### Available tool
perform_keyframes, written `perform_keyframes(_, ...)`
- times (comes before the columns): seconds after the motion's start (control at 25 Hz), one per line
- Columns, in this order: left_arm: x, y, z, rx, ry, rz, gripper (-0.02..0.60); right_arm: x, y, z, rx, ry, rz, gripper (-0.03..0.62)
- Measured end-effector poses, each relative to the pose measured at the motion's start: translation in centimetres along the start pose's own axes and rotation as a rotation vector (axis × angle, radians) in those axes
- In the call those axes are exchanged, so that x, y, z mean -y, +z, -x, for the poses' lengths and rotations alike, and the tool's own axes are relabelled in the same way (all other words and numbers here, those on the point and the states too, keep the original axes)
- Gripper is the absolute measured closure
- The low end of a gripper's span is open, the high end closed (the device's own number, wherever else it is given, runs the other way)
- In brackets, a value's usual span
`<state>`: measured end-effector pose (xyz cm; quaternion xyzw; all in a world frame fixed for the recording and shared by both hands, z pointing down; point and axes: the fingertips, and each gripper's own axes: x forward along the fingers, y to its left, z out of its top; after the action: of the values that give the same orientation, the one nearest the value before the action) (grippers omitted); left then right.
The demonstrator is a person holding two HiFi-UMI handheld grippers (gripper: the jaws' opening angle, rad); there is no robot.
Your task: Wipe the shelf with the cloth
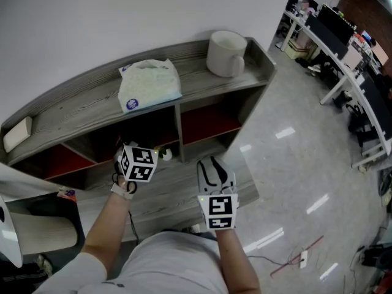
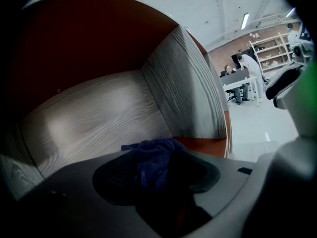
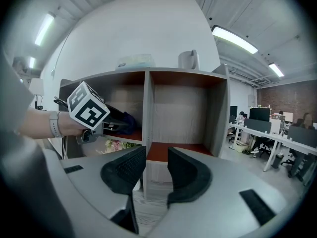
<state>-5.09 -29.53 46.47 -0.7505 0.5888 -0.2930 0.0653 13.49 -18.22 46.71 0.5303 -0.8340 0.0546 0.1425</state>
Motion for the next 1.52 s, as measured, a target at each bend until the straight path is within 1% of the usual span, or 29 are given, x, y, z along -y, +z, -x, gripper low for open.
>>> perform_keyframes(0.04, -0.2, -0.1, -0.1, -0.013, 0.004, 0.002, 0.336, 0.2, 0.0, 0.0, 0.001, -0.003, -0.002, 0.453)
perform_keyframes(0.12, -0.2, -0.5, -0.6, -0.046, -0.013, 0.022, 0.331, 0.6, 0.1, 0.0, 0.005, -0.011, -0.006, 0.453)
perform_keyframes(0.2, -0.1, -0.8, -1.1, -0.073, -0.038, 0.066, 0.333, 0.9, 0.1, 0.1, 0.007, -0.017, -0.010, 0.453)
perform_keyframes(0.28, 0.0, -0.9, -1.6, -0.083, -0.058, 0.121, 0.358, 1.2, 0.0, 0.2, 0.007, -0.023, -0.014, 0.453)
perform_keyframes(0.32, 0.1, -0.9, -1.8, -0.082, -0.063, 0.134, 0.371, 1.3, 0.0, 0.2, 0.007, -0.026, -0.016, 0.453)
perform_keyframes(0.36, 0.2, -0.8, -2.0, -0.080, -0.064, 0.129, 0.383, 1.4, -0.1, 0.2, 0.007, -0.028, -0.017, 0.453)
perform_keyframes(0.48, 0.7, -0.5, -2.4, -0.076, -0.035, 0.043, 0.454, 1.8, 0.0, 0.3, 0.009, -0.036, -0.019, 0.453)
perform_keyframes(0.56, 0.9, -0.2, -2.7, -0.075, -0.006, -0.015, 0.483, 2.0, 0.1, 0.4, 0.013, -0.043, -0.020, 0.453)
perform_keyframes(0.6, 1.0, -0.1, -2.8, -0.074, 0.003, -0.030, 0.489, 2.1, 0.2, 0.5, 0.015, -0.047, -0.021, 0.453)
perform_keyframes(0.8, 1.6, 1.2, -3.1, -0.041, 0.007, -0.051, 0.495, 2.9, 0.1, 0.9, 0.017, -0.068, -0.026, 0.453)
perform_keyframes(0.92, 2.1, 3.2, -2.9, 0.005, 0.030, -0.107, 0.497, 3.3, -0.1, 1.2, 0.014, -0.078, -0.032, 0.453)
perform_keyframes(1.04, 2.1, 5.6, -3.0, 0.062, 0.070, -0.178, 0.499, 3.6, -0.2, 1.4, 0.014, -0.086, -0.037, 0.453)
perform_keyframes(1.12, 1.6, 6.6, -3.4, 0.085, 0.103, -0.219, 0.499, 3.6, -0.2, 1.5, 0.016, -0.090, -0.037, 0.453)
perform_keyframes(1.28, 0.0, 7.6, -4.0, 0.106, 0.177, -0.263, 0.497, 3.5, -0.1, 1.6, 0.018, -0.089, -0.034, 0.453)
perform_keyframes(1.4, -0.8, 8.0, -4.3, 0.123, 0.217, -0.280, 0.498, 3.6, -0.1, 1.5, 0.015, -0.089, -0.033, 0.453)
perform_keyframes(1.52, -1.2, 8.2, -4.2, 0.146, 0.232, -0.256, 0.497, 3.6, -0.2, 1.6, 0.011, -0.089, -0.029, 0.453)
